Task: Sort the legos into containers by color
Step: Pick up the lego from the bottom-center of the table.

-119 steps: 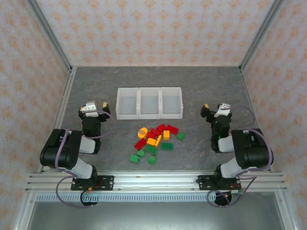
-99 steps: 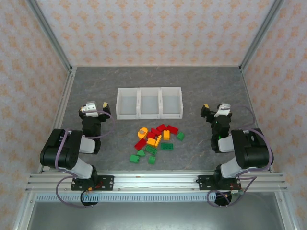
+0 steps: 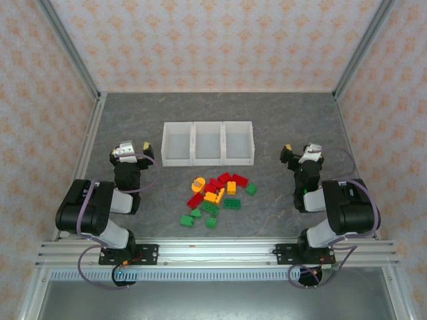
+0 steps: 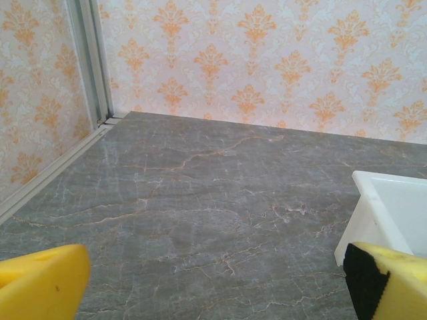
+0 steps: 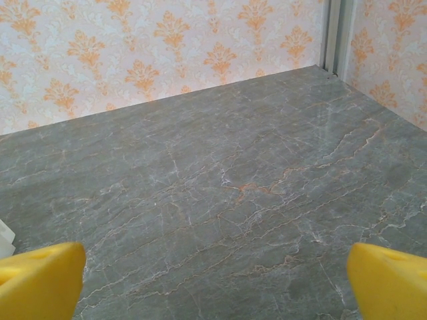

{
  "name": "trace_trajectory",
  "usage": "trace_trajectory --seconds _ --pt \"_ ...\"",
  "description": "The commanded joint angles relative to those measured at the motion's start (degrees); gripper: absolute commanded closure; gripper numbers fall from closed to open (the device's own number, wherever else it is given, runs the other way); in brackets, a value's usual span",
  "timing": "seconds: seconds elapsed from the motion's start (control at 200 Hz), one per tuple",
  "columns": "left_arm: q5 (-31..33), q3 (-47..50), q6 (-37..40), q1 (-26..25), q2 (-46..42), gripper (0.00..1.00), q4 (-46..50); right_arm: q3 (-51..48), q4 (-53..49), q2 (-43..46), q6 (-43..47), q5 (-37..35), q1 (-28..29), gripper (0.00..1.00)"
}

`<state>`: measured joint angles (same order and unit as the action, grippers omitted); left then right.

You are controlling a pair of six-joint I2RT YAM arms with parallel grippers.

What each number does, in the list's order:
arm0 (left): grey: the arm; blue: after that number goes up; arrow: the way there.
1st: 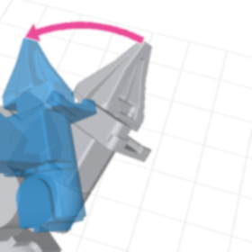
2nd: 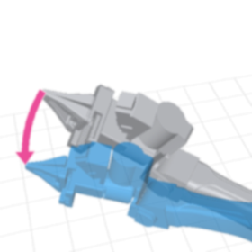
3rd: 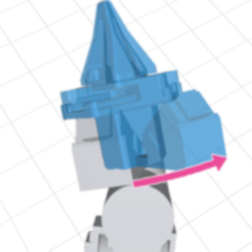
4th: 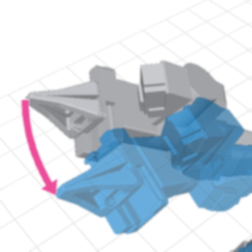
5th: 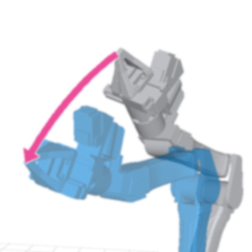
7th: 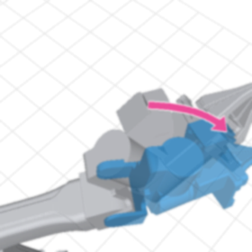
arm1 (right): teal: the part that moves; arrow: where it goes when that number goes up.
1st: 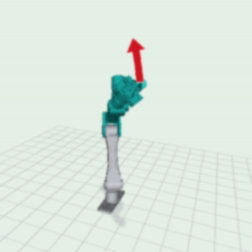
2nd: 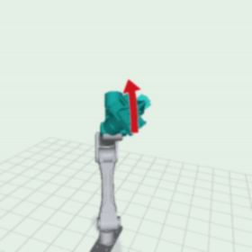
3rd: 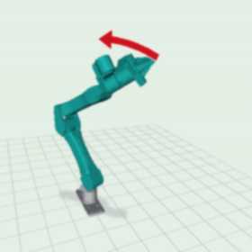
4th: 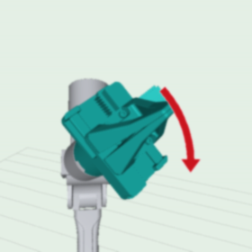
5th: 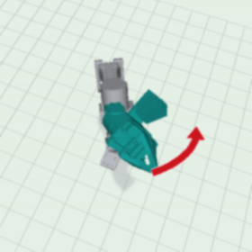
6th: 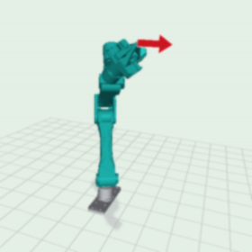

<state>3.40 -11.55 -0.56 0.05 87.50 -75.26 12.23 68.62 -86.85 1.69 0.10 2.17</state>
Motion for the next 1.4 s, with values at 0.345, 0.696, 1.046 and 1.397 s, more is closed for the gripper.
trace_trajectory --seconds 0.345,0.696,1.046,1.397 --pt "6.88 3.14 2.5 -4.28 0.58 0.01 -9.01 0.71 2.56 0.12 -0.27 -4.59 0.47 0.0" --pt "29.71 -14.79 -16.34 -11.56 -25.59 0.01 45.26 22.22 -54.33 22.73 -23.89 2.7 -2.44 0.0" --pt "-9.13 -28.24 -27.95 -11.72 -40.64 0.01 97.59 31.1 -89.87 27.61 -20.16 25.16 12.91 0.03" --pt "-13.34 -21.83 -26.96 -13.94 -51.11 0.01 94.8 26.4 -104.08 28.42 -36.58 11.2 26.96 0.0"
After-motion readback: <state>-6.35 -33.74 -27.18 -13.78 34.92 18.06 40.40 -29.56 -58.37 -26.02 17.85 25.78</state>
